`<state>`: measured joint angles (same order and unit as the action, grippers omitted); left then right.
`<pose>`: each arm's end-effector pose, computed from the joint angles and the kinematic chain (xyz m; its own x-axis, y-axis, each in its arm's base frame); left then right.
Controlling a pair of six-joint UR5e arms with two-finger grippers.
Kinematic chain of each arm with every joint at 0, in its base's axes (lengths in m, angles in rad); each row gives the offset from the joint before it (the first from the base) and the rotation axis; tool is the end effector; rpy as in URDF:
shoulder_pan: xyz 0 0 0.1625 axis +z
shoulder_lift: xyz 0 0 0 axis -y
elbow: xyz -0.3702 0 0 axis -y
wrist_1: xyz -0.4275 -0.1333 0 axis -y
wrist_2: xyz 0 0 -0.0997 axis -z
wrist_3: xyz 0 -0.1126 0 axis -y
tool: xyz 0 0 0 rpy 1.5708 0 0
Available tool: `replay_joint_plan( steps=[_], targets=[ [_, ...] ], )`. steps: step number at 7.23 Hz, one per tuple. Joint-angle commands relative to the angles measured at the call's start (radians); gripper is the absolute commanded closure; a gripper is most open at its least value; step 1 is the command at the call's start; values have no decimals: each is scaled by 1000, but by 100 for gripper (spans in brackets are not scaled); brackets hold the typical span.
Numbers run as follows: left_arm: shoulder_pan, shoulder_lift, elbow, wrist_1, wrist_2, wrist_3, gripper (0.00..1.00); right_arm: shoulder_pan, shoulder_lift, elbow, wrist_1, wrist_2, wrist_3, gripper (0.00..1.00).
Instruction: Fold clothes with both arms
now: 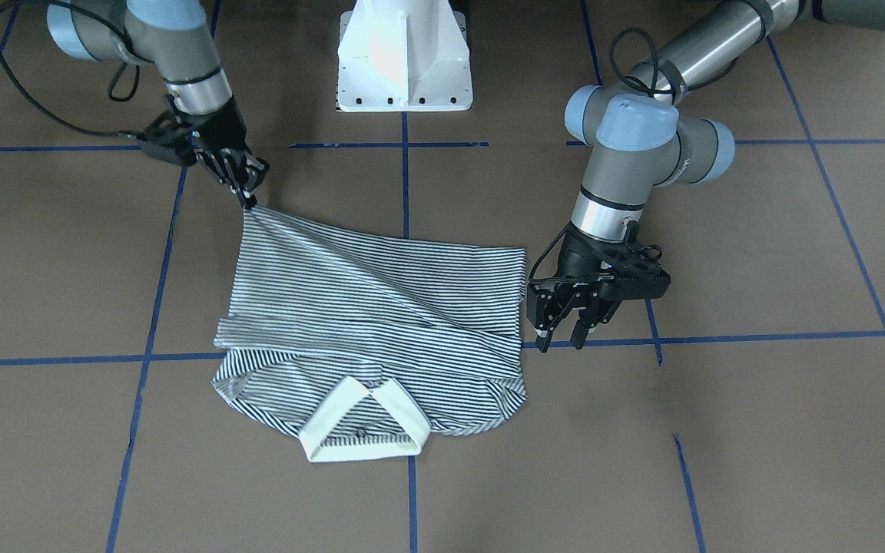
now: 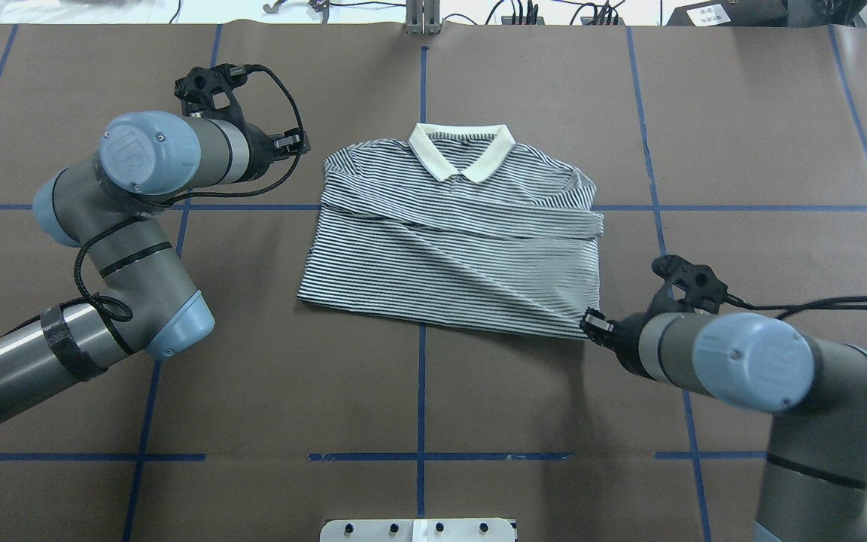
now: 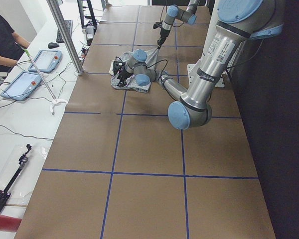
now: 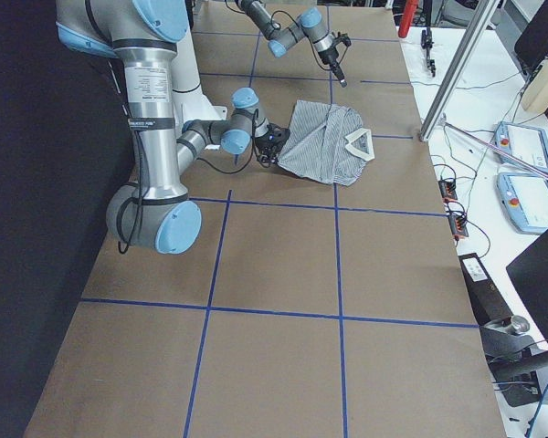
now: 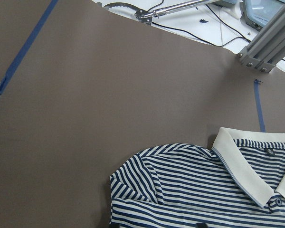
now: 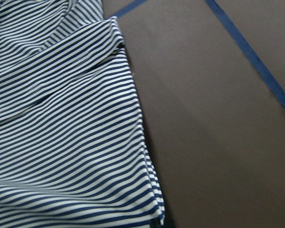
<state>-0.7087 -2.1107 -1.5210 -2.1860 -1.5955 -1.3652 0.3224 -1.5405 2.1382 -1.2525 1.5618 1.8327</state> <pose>0.4562 -0.5630 0.2402 0.4630 -0.1281 -0.8770 0.5510 0.8167 0.1716 -0.4456 -0.2904 0.2814 0.4741 0.4314 0.7675 -0.4621 0.8640 -0.2001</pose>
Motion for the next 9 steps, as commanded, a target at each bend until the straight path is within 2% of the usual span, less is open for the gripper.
replay_joint_plan(
  steps=[1,2,3,4,5,7,8,9],
  targets=[
    [0,-2,-10,2,-4,-2,39,-223,-134,213,-4,88,107,100],
    [0,-2,-48,5,-7,-2,39,-337,-145,274,-4,125,152,100],
    [6,-2,-68,5,-9,-3,39,-418,-156,273,-4,144,158,43],
    [11,0,-86,5,-59,-23,39,-437,-162,269,-4,142,169,0],
    [15,9,-106,3,-117,-100,38,-415,-164,270,-4,136,171,0],
    [128,114,-219,3,-121,-191,35,-177,-141,279,-2,142,166,0],
    [197,133,-231,12,-118,-274,35,-37,-94,229,2,142,155,0],
    [257,126,-244,78,-118,-341,38,95,-17,162,1,144,155,0]
  ],
)
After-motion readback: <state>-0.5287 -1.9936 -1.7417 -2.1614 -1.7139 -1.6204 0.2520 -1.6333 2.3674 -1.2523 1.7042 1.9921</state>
